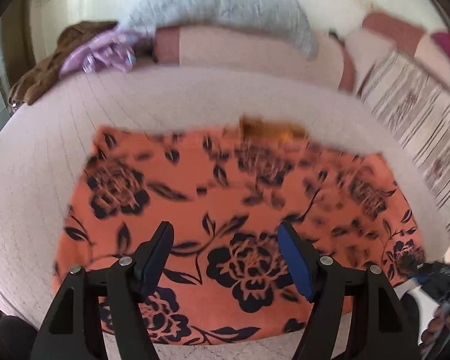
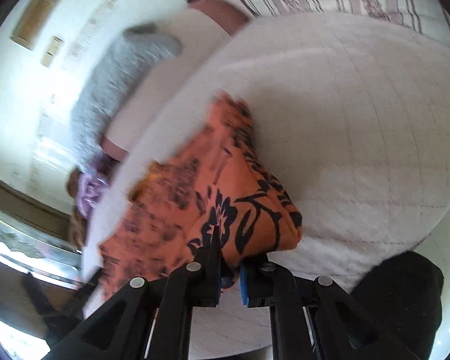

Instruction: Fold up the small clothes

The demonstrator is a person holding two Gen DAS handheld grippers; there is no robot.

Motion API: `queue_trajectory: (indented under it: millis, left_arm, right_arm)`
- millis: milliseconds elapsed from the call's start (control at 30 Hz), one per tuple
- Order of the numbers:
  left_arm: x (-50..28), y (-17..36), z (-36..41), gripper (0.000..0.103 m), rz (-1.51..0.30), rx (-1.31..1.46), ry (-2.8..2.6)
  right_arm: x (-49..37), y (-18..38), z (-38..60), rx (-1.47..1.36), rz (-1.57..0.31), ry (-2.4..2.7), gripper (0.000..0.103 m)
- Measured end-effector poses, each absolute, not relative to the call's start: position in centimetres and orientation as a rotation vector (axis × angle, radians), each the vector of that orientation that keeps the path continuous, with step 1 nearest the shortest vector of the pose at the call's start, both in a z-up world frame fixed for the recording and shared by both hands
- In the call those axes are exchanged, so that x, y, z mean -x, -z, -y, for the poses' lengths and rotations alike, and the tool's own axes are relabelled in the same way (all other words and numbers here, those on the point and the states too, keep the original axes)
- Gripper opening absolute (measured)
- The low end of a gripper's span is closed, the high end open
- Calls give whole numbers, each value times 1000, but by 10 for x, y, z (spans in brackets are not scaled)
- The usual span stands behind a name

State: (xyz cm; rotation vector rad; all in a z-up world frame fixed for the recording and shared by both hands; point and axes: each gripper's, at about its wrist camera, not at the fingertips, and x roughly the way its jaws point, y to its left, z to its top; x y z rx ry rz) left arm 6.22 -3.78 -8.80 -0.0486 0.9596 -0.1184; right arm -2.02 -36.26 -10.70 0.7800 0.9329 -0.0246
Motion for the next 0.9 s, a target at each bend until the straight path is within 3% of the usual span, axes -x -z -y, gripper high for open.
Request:
queue_trajectory:
  millis: [33,67,100,133,200,400,633,700,733,767,833,900]
  left_arm:
    - [-70,108,43,72,-1044,1,101]
    - [-72,116,45,73,-1058,-28,98]
    - [-68,115,47,74,-1012,-47,98]
    - [-67,115,49,74,-1005,-62,94]
    - [-69,116,49,75,-1006,-61,93]
    - [-72,115,47,75,-1011,-56,84]
    - [-73,116,47,77,-1020,-37,80]
    - [-74,116,46,77,-1017,-37,82]
    - [-74,117,46,78,-1017,-37,84]
    - [-74,117,46,78,-1017,-36,86]
    - [-75,117,45,78,-1015,-33,91]
    - [-74,119,44,80,-1006,-28,95]
  right_arm:
    - [16,131,366,-786,-1022,51,22]
    - [18,151,378,-909,-1032,16,23]
    - [23,150,386,-978,-1004,-6,31]
    - [24,143,390,-964,-1011,-15,51]
    - [27,120,397,-856,-961,11,70]
    - [-29,93,418,-739,-912,-60,70]
    - [-146,102,396,-592,-1071,-177,70]
    - [-165,112,388,-576,-1117,-190,65]
    - [-171,118,383,-561,-1140,-198,42]
    - [-174,119,379,-525,-1155,-193,25]
    - [-171,110,374,-470,-1153,-165,12]
    - [-161,90,372,-433,-1086,-131,11]
